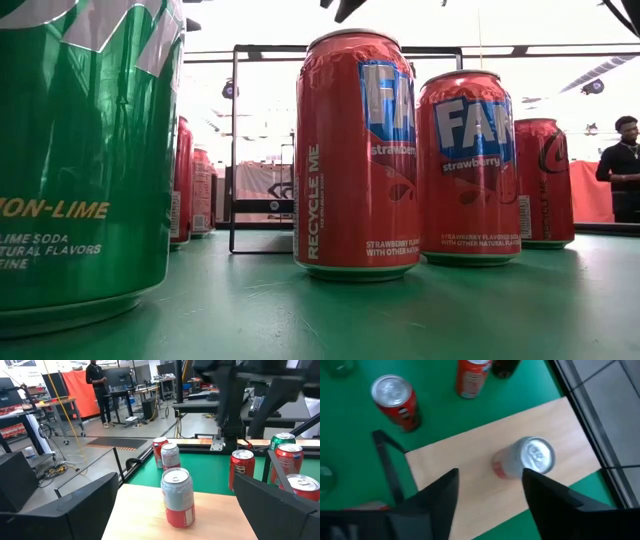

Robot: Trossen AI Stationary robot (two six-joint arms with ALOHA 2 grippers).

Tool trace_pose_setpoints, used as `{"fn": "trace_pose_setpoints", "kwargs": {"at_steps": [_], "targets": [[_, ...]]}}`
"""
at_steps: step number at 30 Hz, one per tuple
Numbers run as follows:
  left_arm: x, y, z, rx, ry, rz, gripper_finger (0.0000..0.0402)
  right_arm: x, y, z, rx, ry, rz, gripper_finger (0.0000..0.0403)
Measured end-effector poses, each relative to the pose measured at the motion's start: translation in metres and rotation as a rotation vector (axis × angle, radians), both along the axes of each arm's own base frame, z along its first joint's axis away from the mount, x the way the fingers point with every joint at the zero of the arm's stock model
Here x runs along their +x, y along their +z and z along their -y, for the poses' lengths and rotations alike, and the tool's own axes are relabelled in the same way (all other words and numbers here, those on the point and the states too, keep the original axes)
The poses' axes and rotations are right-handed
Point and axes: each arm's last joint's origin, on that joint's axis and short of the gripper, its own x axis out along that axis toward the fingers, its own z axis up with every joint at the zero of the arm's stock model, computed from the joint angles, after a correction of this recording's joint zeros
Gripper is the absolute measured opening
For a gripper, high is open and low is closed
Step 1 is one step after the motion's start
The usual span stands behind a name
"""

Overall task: Place canned beverage on shelf
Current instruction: Put the white and pink soda can on the shelf

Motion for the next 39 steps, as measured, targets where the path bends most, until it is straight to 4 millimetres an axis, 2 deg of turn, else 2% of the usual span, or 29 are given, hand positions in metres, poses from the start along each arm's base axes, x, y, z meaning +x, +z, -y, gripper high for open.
{"fn": "trace_pose_setpoints", "kwargs": {"at_steps": [7, 9, 19, 27, 31, 39], "targets": [[0.000, 0.000, 0.000, 0.012, 0.007, -0.005, 0.0377, -0.002, -0.001, -0.013, -0.028, 0.040, -0.002, 0.0050], [-0.001, 0.001, -0.001, 0.026, 0.022, -0.005, 0.0377, -0.003, -0.001, -0.015, -0.034, 0.045, -0.007, 0.0020], [-0.004, 0.003, -0.002, 0.051, 0.028, -0.004, 0.0377, 0.001, -0.013, -0.015, -0.059, 0.073, -0.045, 0.0009], [-0.004, 0.001, -0.002, 0.044, 0.044, -0.021, 0.0377, -0.004, -0.028, -0.006, -0.058, 0.074, 0.020, 0.0009], [-0.004, 0.001, -0.003, 0.047, 0.045, -0.020, 0.0377, -0.013, -0.042, 0.004, -0.053, 0.065, 0.104, 0.0009], [-0.004, 0.001, -0.003, 0.058, 0.050, -0.022, 0.0377, -0.020, -0.079, 0.035, -0.091, -0.050, 0.455, 0.0009]]}}
